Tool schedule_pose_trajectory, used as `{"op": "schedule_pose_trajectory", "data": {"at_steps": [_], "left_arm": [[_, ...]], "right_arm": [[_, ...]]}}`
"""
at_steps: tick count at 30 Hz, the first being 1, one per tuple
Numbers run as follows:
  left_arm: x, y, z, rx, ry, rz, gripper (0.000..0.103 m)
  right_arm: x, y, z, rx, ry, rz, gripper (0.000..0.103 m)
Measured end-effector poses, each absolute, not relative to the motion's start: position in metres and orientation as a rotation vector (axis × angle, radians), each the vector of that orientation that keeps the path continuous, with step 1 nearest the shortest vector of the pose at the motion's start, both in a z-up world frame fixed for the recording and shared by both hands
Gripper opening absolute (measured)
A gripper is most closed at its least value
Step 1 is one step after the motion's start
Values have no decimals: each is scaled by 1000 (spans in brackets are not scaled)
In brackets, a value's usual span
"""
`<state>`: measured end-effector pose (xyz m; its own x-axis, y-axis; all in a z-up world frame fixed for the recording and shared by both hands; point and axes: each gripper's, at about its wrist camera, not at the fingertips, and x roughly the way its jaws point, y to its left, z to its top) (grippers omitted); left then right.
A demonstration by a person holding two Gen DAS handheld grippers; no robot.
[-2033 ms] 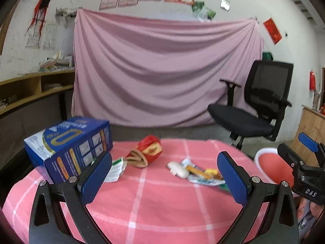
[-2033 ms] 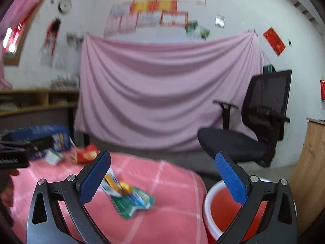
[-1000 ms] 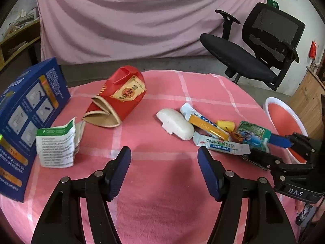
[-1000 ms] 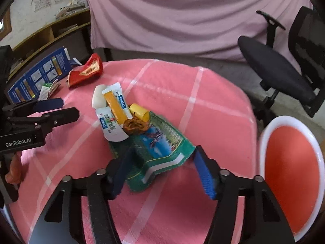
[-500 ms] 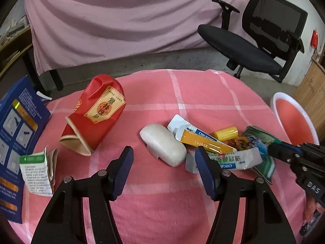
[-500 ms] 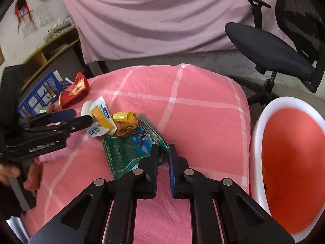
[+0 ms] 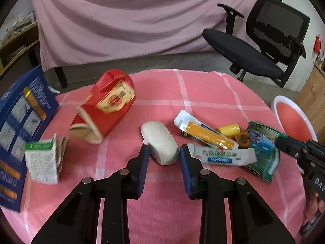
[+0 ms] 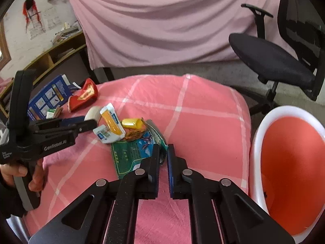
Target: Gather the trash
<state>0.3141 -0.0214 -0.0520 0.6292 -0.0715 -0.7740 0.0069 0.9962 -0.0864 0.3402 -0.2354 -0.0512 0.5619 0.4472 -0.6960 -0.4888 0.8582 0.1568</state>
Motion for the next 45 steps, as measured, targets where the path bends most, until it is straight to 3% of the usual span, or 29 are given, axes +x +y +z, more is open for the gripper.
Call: {"op": "schedule_pose_trajectory", "data": {"at_steps": [12,14,15,20,25,28,35,38,41,45], "left_arm": [[286,-28,-38,-95,867,-64,24],[285,-29,-38,-99,870,-63,24],[284,-30,-38,-99,873,-63,24],[277,-21,-39,-122,884,-62,23],[273,-10,-39,-169,890,-59,23],[272,-7,-38,-183,889,-58,23],[269,-4,-36,-205,883,-44,23],[269,0,-36,-226,884,-43,23],[269,1,-36,-227,884,-43,23],[268,1,-35,-229,880,-42,23]], "right_arm": [[328,-233,-41,-64,721,566,7],[330,-232,-43,-62,737,572,22],[332,-230,-44,-64,748,576,35],[342,-217,-53,-94,818,628,45],[344,-202,-61,-132,875,715,70],[344,-196,-64,-158,892,735,71],[355,-180,-71,-194,936,741,70],[347,-170,-72,-275,922,722,63],[342,-167,-73,-308,909,721,53],[337,-169,-70,-313,882,713,23]]}}
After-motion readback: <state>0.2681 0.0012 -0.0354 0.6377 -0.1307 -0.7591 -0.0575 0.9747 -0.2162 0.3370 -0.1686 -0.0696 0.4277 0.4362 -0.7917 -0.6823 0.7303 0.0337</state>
